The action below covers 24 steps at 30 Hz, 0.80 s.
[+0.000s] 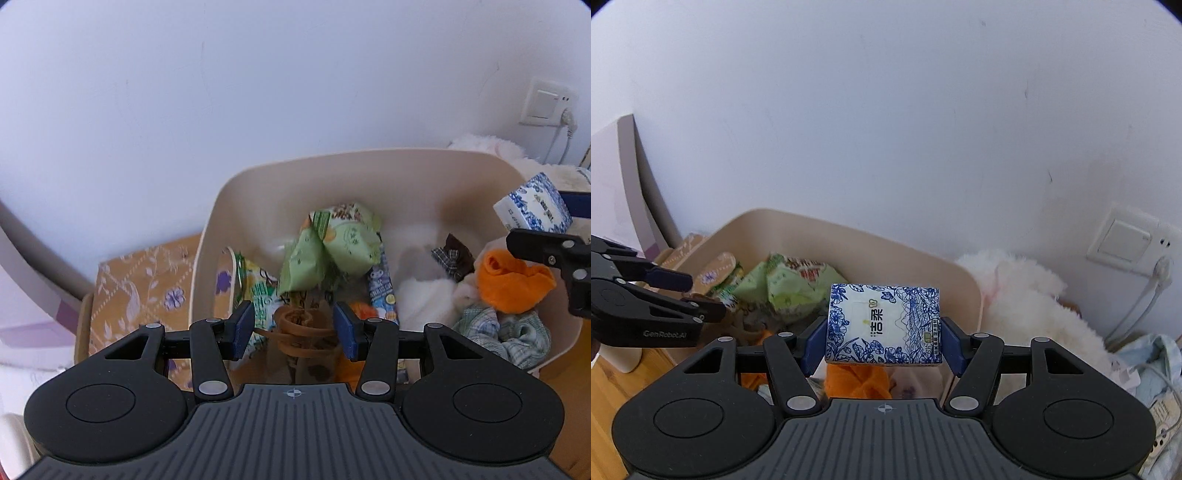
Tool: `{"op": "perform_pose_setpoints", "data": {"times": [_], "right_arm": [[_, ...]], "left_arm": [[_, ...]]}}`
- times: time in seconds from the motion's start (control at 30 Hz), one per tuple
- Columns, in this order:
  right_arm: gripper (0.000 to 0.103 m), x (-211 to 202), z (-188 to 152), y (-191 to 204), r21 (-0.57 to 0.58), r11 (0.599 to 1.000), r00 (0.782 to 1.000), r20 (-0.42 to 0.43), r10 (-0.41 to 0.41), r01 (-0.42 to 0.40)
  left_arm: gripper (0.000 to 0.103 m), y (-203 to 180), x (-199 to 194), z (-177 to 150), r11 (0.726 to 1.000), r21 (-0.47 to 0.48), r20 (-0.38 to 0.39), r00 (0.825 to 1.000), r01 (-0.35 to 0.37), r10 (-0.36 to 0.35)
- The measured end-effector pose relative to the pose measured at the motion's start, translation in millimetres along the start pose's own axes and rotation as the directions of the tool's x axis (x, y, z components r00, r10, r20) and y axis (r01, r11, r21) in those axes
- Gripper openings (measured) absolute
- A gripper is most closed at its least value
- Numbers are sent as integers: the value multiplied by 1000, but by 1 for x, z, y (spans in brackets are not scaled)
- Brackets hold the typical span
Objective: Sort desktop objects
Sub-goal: 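Carry both items over the beige basket and open both tools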
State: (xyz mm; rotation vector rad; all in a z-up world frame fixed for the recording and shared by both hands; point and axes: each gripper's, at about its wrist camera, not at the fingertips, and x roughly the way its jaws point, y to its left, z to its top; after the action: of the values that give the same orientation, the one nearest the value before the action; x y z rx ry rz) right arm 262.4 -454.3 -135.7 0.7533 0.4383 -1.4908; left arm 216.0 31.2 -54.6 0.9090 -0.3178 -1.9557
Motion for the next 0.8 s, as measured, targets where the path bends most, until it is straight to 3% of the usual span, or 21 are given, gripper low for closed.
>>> {"op": "perform_pose_setpoints", "data": {"times": [0.37, 0.4, 0.5, 0.63, 0.8], "right_arm": [[62, 17, -3, 20, -55, 997, 997, -41, -62, 60], [67, 19, -2, 19, -62, 996, 997, -41, -68, 66], [69, 12, -3, 21, -81, 994, 997, -30, -76, 74], [81, 6, -6, 25, -97, 992, 996, -25, -88, 85], [93, -1, -12, 31, -109, 990, 996, -10, -93, 92]], "left_arm": [[50, -4, 4, 2, 1000, 29, 20, 1000, -1, 0], [53, -4, 5, 1, 1000, 26, 21, 1000, 3, -4], [63, -2, 2, 0, 999, 16, 29, 999, 41, -42], [73, -4, -6, -2, 999, 24, 67, 997, 30, -32], [76, -13, -16, -8, 997, 69, 101, 995, 20, -27]]}}
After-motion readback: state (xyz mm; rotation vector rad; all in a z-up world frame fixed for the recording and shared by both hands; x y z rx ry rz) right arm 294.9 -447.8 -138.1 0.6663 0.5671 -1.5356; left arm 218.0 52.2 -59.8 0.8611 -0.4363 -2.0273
